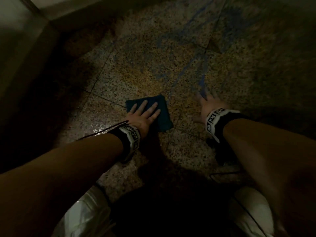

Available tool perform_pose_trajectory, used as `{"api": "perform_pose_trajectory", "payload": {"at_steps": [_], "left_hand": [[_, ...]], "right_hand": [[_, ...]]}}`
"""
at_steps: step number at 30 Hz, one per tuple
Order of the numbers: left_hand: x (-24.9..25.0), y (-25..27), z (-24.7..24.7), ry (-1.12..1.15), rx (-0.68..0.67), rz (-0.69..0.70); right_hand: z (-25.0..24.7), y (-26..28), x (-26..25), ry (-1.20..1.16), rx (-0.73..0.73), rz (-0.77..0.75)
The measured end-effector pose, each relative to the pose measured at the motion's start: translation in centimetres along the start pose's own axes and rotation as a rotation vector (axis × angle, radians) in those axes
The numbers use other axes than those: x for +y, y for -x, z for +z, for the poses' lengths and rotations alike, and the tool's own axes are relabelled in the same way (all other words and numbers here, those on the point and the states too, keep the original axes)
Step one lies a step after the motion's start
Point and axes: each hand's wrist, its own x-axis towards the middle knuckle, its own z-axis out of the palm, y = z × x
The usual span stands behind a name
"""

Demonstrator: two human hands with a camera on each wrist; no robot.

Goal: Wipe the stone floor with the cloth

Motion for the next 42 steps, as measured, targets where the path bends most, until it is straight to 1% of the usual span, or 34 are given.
{"api": "perform_pose_trajectory", "payload": {"at_steps": [2,4,7,12,14,18,20,22,23,25,27,29,31,33,37,39,42], "left_hand": [[-0.3,-0.3,0.1,-0.025,0.013,0.001],[-0.4,-0.5,-0.1,-0.067,0.008,0.012],[0.0,-1.6,-1.9,-0.104,0.005,0.024],[1.8,-4.0,-5.0,-0.126,0.053,0.086],[2.1,-4.1,-5.2,-0.136,0.051,0.090],[2.6,-3.2,-3.6,-0.182,0.027,0.112],[2.9,-2.6,-2.5,-0.179,0.004,0.138],[3.1,-2.1,-1.8,-0.132,-0.001,0.152],[2.9,-1.7,-1.8,-0.092,0.018,0.150],[2.1,-0.9,-1.7,-0.009,0.107,0.089],[0.3,0.0,-1.4,0.058,0.169,-0.045],[-2.2,0.6,-0.5,0.155,0.158,-0.180],[-4.3,1.1,0.5,0.219,0.108,-0.248],[-5.4,1.4,1.1,0.215,0.082,-0.261],[-5.4,1.0,1.5,0.260,0.114,-0.269],[-5.1,0.6,1.9,0.265,0.144,-0.279],[-5.2,0.1,2.6,0.258,0.186,-0.282]], "right_hand": [[0.9,0.1,1.8,0.001,-0.019,-0.001],[1.3,-0.1,2.5,-0.035,-0.040,-0.023],[1.2,-0.6,2.4,-0.096,-0.068,-0.018],[1.1,-0.6,2.6,-0.087,-0.074,-0.037],[1.1,-0.5,2.5,-0.088,-0.077,-0.036],[1.2,-0.4,2.4,-0.103,-0.071,-0.023],[1.2,0.2,2.1,-0.063,-0.034,-0.051],[1.1,1.0,1.3,-0.007,0.065,-0.128],[0.9,1.3,0.8,0.008,0.109,-0.179],[0.7,1.9,-0.7,0.018,0.151,-0.306],[0.7,2.3,-2.5,0.048,0.170,-0.428],[1.3,2.4,-4.4,0.119,0.172,-0.521],[2.5,2.6,-6.3,0.177,0.126,-0.556],[3.4,2.7,-7.8,0.155,0.095,-0.519],[3.7,2.4,-8.6,0.104,0.088,-0.425],[3.2,2.0,-8.6,0.086,0.100,-0.404],[1.5,0.8,-8.8,0.037,0.104,-0.326]]}}
